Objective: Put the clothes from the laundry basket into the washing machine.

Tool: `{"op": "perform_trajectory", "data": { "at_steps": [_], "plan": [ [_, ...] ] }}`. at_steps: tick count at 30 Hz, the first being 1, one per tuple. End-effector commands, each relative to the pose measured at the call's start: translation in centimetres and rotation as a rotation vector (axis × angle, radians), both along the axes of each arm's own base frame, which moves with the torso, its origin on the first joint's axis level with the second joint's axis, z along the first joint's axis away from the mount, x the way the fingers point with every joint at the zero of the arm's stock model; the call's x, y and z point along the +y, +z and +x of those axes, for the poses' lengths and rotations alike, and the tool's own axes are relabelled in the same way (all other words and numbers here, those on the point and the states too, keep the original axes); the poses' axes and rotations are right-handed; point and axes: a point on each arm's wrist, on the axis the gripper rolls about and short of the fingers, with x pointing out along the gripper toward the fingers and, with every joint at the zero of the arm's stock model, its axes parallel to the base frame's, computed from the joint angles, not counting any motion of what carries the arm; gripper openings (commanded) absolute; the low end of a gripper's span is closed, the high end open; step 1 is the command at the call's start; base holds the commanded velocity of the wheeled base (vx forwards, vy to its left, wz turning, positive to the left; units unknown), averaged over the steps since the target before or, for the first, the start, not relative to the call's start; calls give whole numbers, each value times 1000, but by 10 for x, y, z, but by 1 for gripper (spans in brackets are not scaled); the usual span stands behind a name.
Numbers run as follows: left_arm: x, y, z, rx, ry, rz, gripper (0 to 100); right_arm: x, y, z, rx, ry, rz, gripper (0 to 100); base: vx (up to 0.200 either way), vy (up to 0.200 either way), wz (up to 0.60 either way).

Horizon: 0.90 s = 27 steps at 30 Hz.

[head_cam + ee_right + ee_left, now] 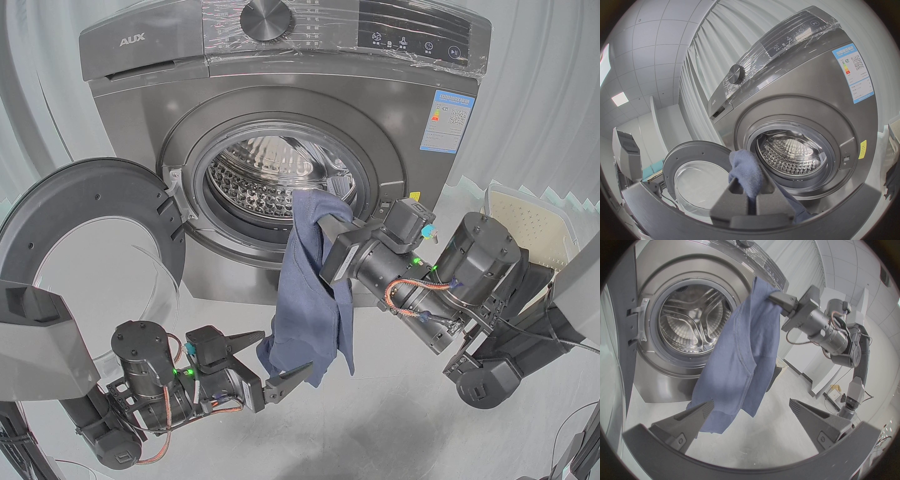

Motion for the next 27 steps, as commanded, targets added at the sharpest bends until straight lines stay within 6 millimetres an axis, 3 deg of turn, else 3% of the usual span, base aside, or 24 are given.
{"op": "perform_trajectory", "data": {
  "at_steps": [1,16,27],
  "plan": [
    [-11,-13,7,18,6,22,100,1,2,1,-6,-1,5,0,0,0,0],
    [-29,-32,40,4,78,19,100,2,5,-1,-10,6,12,0,0,0,0],
    [-39,-33,56,-20,83,-14,100,5,3,-3,-4,14,9,0,0,0,0]
  ]
}}
